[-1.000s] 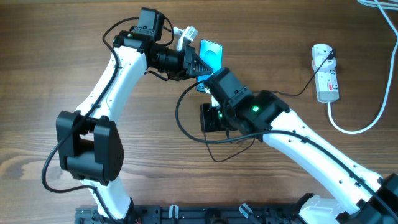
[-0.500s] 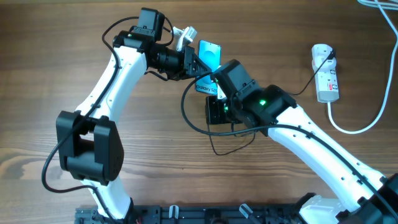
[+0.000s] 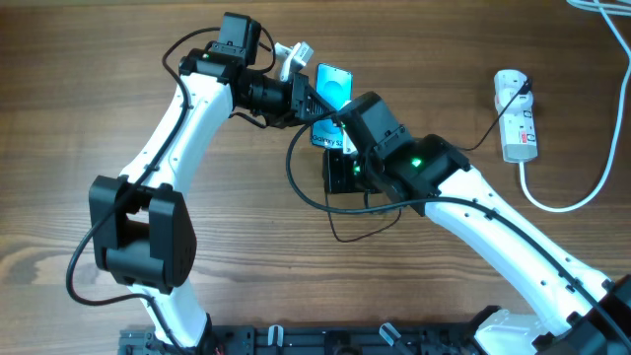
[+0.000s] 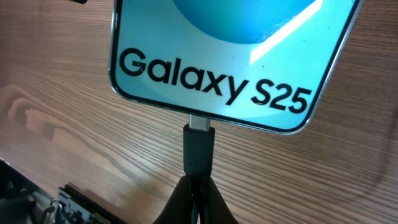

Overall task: Plug charger to phone and switch on socket
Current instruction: 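Lift the plug with the right gripper up to the phone's bottom port, then push the USB-C plug into the phone's port with the right gripper, then lower the plugged-in phone onto the table with both grippers, then open both grippers and pull them away from the phone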

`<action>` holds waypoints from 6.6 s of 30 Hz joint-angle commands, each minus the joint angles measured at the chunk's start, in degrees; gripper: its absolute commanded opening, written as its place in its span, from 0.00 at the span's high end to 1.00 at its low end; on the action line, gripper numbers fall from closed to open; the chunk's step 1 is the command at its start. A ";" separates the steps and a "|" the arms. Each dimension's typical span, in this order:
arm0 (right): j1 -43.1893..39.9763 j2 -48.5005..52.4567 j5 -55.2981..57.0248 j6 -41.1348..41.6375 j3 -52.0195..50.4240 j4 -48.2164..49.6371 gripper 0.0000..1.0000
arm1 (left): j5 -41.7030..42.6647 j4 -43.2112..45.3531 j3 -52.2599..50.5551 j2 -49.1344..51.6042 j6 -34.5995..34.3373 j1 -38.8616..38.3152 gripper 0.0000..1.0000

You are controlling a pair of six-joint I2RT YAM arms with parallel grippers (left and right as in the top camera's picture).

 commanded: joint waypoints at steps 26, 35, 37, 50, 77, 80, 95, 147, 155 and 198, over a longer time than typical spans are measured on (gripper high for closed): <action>-1.01 -1.38 1.29 6.56 0.92 0.83 0.96 | 3.08 0.07 0.94 -1.79 1.18 -0.07 0.96; -4.52 -1.38 -3.80 6.27 0.92 1.27 0.96 | 3.10 0.07 0.94 -1.79 1.18 -0.07 0.96; -4.52 -1.38 -3.80 6.29 0.92 1.66 0.96 | 3.10 0.07 0.94 -1.79 1.18 -0.07 0.96; -4.52 -1.38 3.06 3.54 0.92 6.03 0.96 | 6.12 -1.88 0.94 -1.79 1.16 -0.07 0.96; -4.52 -1.40 -2.27 1.70 0.92 -6.43 0.00 | -17.55 -5.53 0.72 -1.73 -3.63 1.03 0.96; -4.52 -1.38 -2.29 1.68 0.92 -7.72 0.00 | -18.25 -5.64 -1.29 -1.68 -3.61 0.52 0.96; -4.50 -1.38 -4.66 1.79 0.90 -7.50 0.00 | -18.25 5.11 -12.48 4.70 -3.41 -1.14 0.96; -4.52 -1.38 -1.84 1.73 0.63 -13.31 0.00 | -37.75 6.51 -14.97 10.84 -8.37 -5.66 0.21; -4.70 -1.38 0.44 0.28 0.76 -15.67 0.00 | -40.44 3.52 -14.91 8.98 -9.14 -3.58 0.02; -62.16 21.53 23.52 -13.40 11.61 1.84 0.00 | -58.71 -0.46 -14.91 -31.85 -18.25 6.23 0.00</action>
